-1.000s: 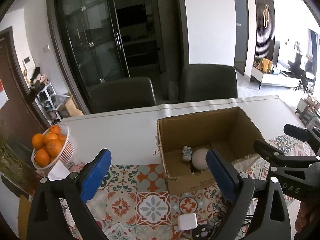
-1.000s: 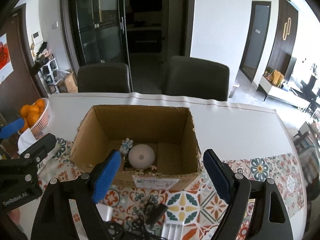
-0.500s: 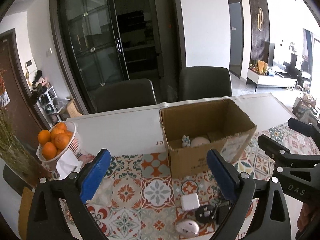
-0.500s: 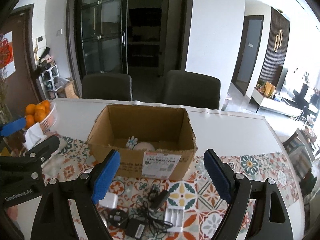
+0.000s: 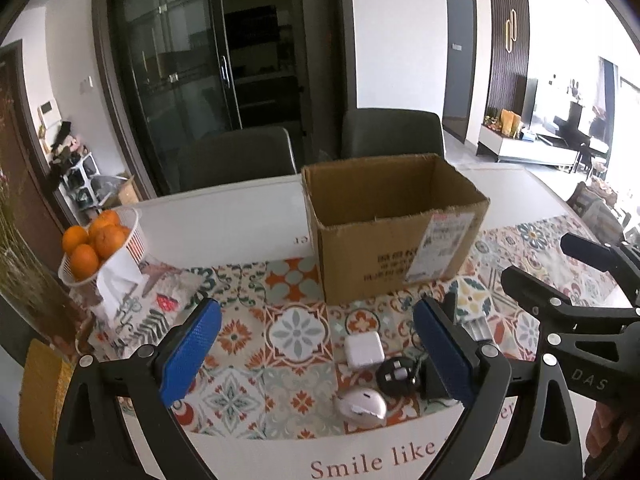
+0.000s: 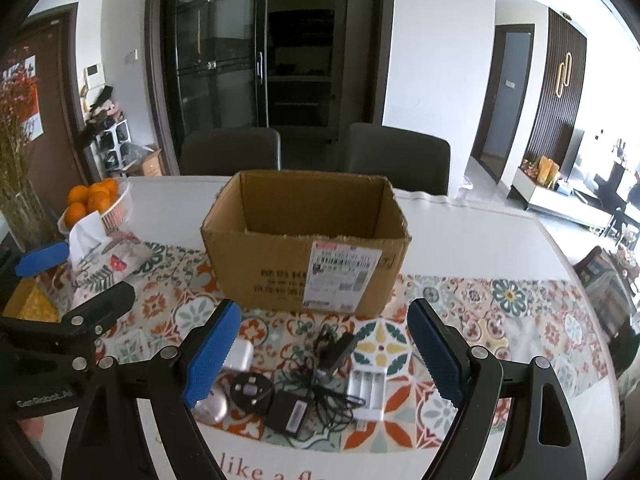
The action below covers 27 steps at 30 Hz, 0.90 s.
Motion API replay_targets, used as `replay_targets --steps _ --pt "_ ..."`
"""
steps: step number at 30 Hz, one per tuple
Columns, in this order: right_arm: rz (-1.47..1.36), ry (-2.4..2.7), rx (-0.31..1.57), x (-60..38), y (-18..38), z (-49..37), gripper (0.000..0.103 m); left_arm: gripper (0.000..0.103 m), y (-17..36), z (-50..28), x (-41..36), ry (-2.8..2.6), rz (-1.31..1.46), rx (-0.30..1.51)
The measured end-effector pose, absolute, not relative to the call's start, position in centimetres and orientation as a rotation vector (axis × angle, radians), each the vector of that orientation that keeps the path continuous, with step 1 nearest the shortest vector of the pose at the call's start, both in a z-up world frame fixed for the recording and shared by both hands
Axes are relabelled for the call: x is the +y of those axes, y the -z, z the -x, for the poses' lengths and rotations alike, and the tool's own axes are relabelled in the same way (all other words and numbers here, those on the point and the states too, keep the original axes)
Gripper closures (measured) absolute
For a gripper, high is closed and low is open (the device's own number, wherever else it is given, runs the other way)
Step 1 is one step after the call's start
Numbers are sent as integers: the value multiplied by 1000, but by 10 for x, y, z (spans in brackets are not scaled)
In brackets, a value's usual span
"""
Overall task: Organize rigid objects
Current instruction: 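Move the left gripper to the silver oval device and grasp it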
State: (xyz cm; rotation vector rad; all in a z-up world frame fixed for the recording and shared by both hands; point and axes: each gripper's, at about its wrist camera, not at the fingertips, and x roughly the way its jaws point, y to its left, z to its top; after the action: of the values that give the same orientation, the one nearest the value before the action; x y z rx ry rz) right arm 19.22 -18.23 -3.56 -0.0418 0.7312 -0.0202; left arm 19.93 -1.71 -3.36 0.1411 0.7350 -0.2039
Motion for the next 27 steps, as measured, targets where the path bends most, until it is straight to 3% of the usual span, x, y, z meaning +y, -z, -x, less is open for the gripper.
replay_targets --steps 27 --pt "-30 49 991 -183 134 -166 18 7 145 -185 -17 353 -130 965"
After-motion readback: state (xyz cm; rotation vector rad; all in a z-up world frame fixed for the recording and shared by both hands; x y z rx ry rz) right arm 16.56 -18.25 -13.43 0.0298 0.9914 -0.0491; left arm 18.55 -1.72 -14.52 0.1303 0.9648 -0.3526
